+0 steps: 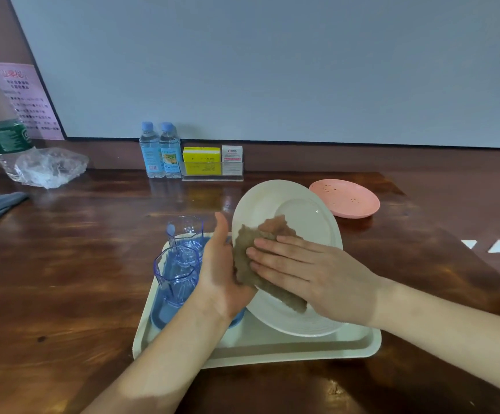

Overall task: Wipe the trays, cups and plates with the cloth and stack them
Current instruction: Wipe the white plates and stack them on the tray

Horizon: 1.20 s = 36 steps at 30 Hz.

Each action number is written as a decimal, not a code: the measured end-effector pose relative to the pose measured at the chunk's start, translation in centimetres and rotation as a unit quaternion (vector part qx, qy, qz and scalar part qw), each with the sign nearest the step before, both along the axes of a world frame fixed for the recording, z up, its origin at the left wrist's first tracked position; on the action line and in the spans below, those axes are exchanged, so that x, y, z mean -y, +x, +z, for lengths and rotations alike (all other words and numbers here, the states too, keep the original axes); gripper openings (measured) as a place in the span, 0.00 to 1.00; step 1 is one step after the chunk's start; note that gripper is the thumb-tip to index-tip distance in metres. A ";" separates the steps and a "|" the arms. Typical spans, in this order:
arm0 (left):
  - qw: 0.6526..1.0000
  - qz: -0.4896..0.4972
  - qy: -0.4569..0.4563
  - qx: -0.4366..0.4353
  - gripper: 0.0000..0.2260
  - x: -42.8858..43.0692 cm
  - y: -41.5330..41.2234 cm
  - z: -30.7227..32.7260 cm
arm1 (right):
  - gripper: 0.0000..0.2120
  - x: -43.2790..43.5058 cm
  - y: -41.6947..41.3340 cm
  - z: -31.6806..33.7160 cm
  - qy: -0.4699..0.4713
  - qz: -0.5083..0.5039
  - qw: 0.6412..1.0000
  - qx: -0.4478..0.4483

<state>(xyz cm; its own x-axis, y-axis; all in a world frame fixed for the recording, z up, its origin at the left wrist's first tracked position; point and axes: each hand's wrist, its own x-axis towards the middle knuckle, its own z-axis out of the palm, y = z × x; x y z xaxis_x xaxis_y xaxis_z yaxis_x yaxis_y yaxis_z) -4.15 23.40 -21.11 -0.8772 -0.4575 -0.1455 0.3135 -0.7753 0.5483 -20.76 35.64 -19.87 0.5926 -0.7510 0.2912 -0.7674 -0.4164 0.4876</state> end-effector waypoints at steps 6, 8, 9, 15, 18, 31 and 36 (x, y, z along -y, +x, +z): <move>0.996 0.081 -0.041 -0.001 0.43 -0.9 -0.8 1.1 | 0.23 4.8 2.7 3.6 -0.009 -0.068 0.993 0.092; 0.991 0.108 -0.075 0.008 0.42 -1.0 -0.9 1.2 | 0.25 5.7 3.1 4.2 0.008 -0.093 0.990 0.102; 0.989 0.117 -0.094 0.009 0.41 -1.0 -0.8 1.2 | 0.26 6.0 3.3 4.3 0.016 -0.108 0.988 0.107; 0.990 0.089 -0.107 -0.003 0.48 -1.3 -0.6 1.0 | 0.30 6.5 3.6 4.8 0.036 -0.181 0.960 0.212; 0.987 0.085 -0.134 -0.007 0.46 -1.4 -0.5 0.9 | 0.28 6.1 3.0 5.6 0.023 -0.209 0.935 0.286; 0.973 0.077 -0.214 0.026 0.17 -1.8 -0.3 1.1 | 0.05 5.1 2.8 7.7 -0.067 -0.138 0.934 0.323; 0.969 0.107 -0.220 0.022 0.21 -1.5 -0.5 0.7 | 0.05 5.8 4.6 6.9 0.040 -0.030 0.955 0.292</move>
